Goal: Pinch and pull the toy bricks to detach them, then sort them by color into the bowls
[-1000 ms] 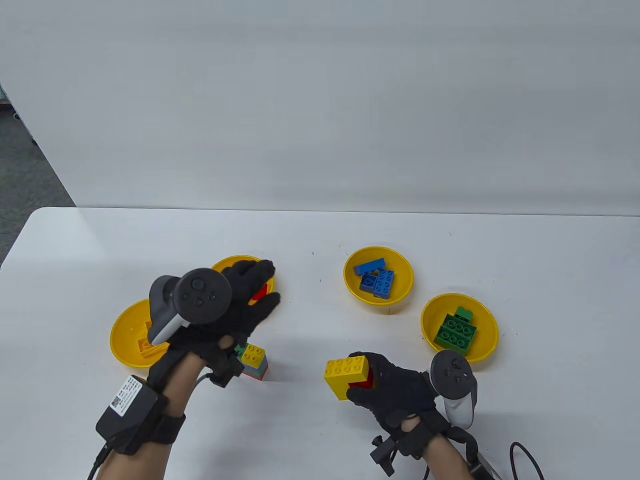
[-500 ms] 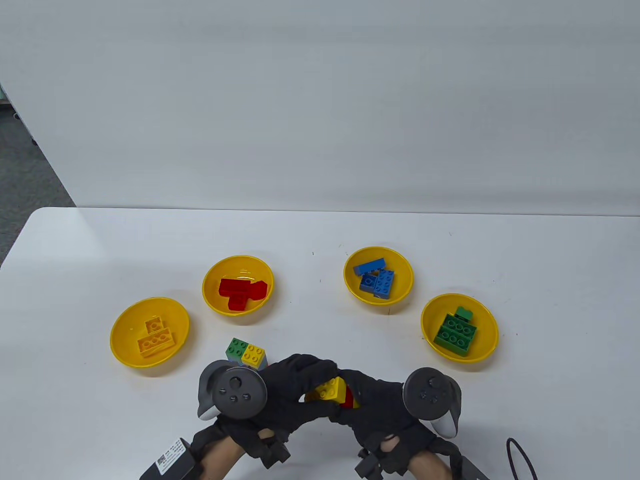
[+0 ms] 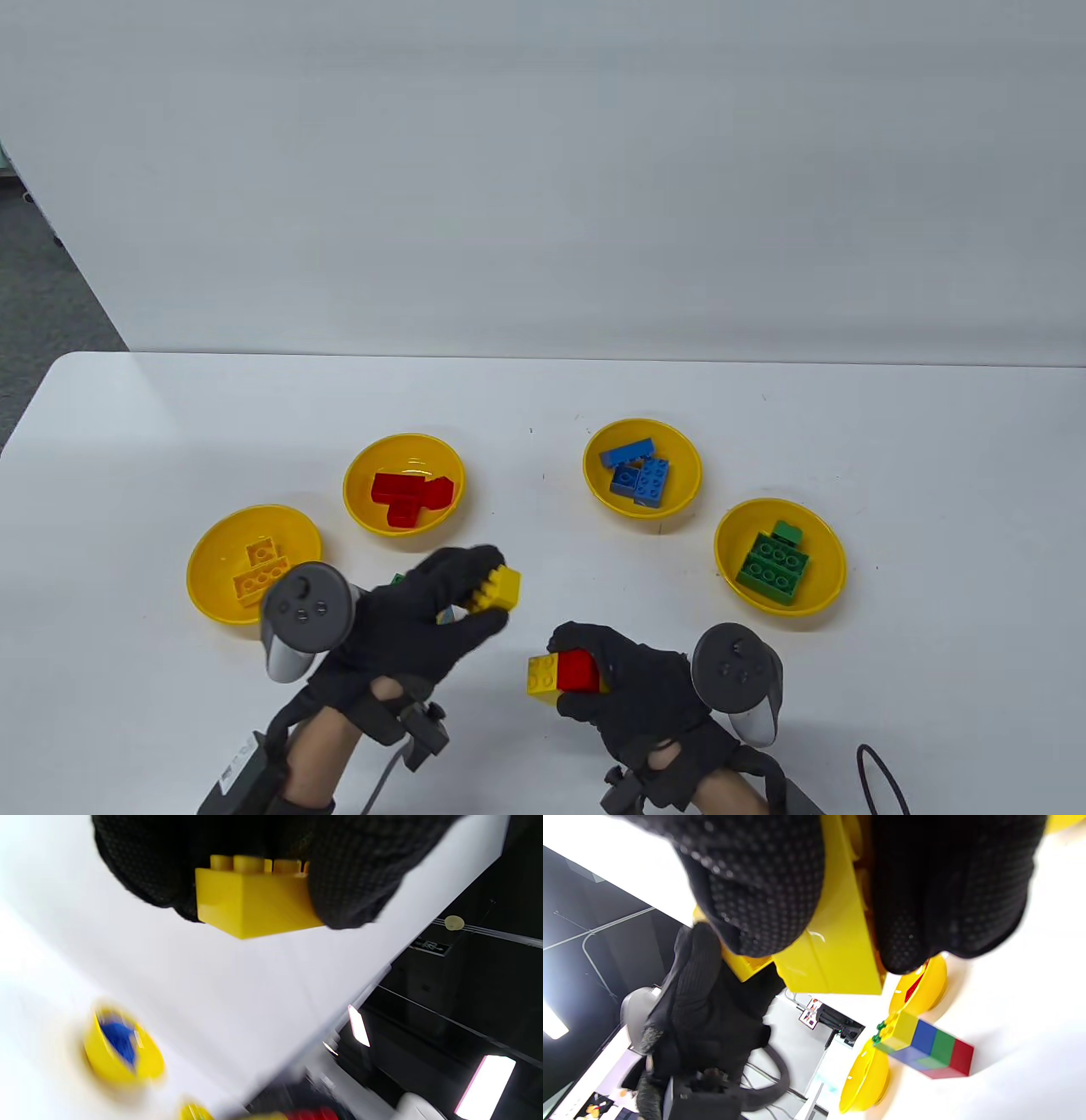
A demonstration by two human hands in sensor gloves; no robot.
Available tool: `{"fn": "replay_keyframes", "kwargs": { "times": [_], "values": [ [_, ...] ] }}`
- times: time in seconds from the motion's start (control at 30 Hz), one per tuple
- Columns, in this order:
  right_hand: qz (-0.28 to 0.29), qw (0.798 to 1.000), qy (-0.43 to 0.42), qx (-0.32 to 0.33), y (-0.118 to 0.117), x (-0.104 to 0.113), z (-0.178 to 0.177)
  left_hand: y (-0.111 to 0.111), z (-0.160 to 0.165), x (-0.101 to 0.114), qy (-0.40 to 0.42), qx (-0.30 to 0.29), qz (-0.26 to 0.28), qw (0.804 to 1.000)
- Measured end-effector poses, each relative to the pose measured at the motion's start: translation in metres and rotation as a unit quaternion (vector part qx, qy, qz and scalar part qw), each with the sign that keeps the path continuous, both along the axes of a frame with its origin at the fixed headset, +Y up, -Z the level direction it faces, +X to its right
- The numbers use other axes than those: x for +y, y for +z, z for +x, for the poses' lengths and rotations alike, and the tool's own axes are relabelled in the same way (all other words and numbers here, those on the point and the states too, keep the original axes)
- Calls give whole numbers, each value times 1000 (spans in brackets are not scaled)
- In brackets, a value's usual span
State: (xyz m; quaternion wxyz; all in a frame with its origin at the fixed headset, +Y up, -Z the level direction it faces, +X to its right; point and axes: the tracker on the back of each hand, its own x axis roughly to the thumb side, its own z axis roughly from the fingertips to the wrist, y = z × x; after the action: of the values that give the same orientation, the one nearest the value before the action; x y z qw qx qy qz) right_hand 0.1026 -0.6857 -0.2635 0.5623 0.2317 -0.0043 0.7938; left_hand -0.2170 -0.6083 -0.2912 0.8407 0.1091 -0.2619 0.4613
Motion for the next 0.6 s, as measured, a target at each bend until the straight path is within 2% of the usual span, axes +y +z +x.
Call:
{"fn": "replay_keyframes", "kwargs": {
  "times": [0.1,0.17,0.23,0.4,0.5,0.6],
  "values": [
    [-4,1000,-12,-16,-3,0,6,3,-49,16,-48,132,40,989],
    [-11,1000,-13,-15,-5,-1,8,0,-86,11,-72,210,23,975],
    [-15,1000,-6,-18,-6,-4,8,-9,-122,-8,-82,273,-5,958],
    [-16,1000,14,-15,-7,-8,1,-29,-166,-59,-139,359,-82,919],
    [-13,1000,23,-15,-6,-9,-1,-36,-169,-75,-214,369,-101,899],
    [-17,999,24,-16,-6,-10,-2,-40,-168,-81,-227,369,-104,895]
  ]
}}
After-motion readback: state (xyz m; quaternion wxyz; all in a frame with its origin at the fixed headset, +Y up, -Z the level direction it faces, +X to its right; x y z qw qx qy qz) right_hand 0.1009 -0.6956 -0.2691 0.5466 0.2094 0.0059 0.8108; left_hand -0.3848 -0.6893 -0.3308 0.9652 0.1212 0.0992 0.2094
